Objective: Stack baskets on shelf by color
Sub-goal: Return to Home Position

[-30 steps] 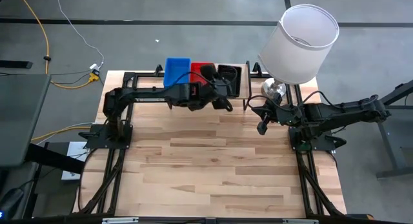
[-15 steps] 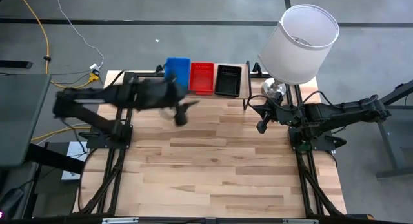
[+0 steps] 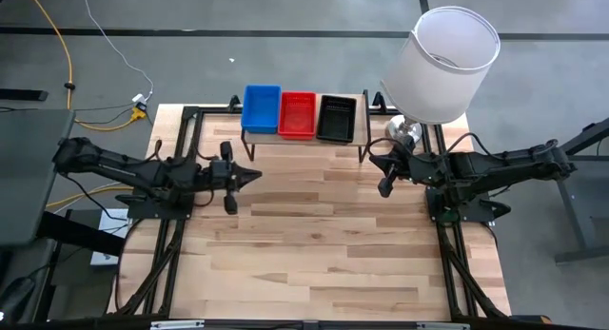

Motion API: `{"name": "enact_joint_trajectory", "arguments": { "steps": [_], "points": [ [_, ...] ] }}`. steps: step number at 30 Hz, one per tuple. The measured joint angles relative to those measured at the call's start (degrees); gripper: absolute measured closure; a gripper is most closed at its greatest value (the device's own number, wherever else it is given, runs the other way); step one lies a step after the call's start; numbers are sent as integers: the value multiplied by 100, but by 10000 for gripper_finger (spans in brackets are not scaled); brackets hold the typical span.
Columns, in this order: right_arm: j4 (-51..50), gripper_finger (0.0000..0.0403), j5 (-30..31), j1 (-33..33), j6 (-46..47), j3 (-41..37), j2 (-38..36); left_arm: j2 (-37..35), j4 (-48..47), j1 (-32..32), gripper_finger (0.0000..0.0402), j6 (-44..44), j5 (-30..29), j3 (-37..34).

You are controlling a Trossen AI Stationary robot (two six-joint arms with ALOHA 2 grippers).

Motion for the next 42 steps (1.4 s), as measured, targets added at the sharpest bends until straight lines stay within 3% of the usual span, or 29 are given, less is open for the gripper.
{"name": "enact_joint_trajectory", "arguments": {
  "steps": [18,22,29,42],
  "points": [
    [-7,403,-300,-2,305,0,2,-1986,745,14,401,270,611,-1715],
    [-6,403,-134,-75,455,0,0,-2360,704,102,401,310,645,-1880],
    [-7,403,-511,-236,313,0,-21,-2922,678,280,401,266,822,-2202],
    [-7,403,-527,-247,304,0,-590,-3439,551,282,401,-8,805,-2602]
  ]
}}
